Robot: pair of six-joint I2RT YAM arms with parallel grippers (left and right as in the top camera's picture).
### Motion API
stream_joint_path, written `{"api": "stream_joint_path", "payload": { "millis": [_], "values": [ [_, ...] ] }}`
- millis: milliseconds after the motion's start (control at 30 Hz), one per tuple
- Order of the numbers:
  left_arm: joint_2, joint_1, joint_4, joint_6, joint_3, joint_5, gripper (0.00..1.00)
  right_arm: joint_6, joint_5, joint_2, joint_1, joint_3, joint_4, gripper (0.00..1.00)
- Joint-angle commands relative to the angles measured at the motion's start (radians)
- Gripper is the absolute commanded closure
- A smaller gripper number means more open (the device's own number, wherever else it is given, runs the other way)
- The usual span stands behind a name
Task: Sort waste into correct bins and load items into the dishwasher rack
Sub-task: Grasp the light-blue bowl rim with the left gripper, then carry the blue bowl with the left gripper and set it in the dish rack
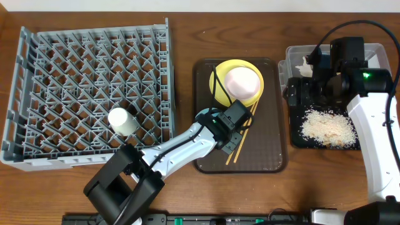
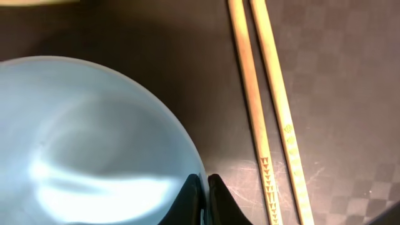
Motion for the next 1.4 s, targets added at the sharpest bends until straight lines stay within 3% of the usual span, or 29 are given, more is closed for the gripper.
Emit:
{"api": "stream_joint_path", "payload": {
  "millis": [0,367,567,733,1033,1200,1367],
  "values": [
    [0.01,-0.001,-0.005,-0.006,0.015,-0.018,0.94,0.013,0.003,0.0,-0.013,0.002,-0.002,0.08],
    [-0.224,0.003,-0.088,0.003,0.077,-0.007,0.94,0.009,0.004,0.0,-0.013,0.002,-0.001,0.07],
    [-0.421,0.129,-0.095,0.003,0.084,0.023,0.94,0.009,0.003,0.0,-0.013,0.002,-0.001,0.07],
    [-0.486,0.389,-0.095,0.003,0.084,0.296,0.94,0.009,0.003,0.0,-0.013,0.002,-0.001,0.07],
    [-0.416,0.904,0.021,0.02,0.084,0.953,0.94,0.009,0.003,0.0,-0.013,0.002,-0.001,0.07],
    [-0.32,1.093,0.065,0.02,0.084,1.201,0.94,0.009,0.003,0.0,-0.013,0.002,-0.001,0.07],
    [-0.183,1.205,0.076,0.02,0.084,1.305,0.94,0.009,0.003,0.0,-0.013,0.002,0.0,0.07]
  ]
}}
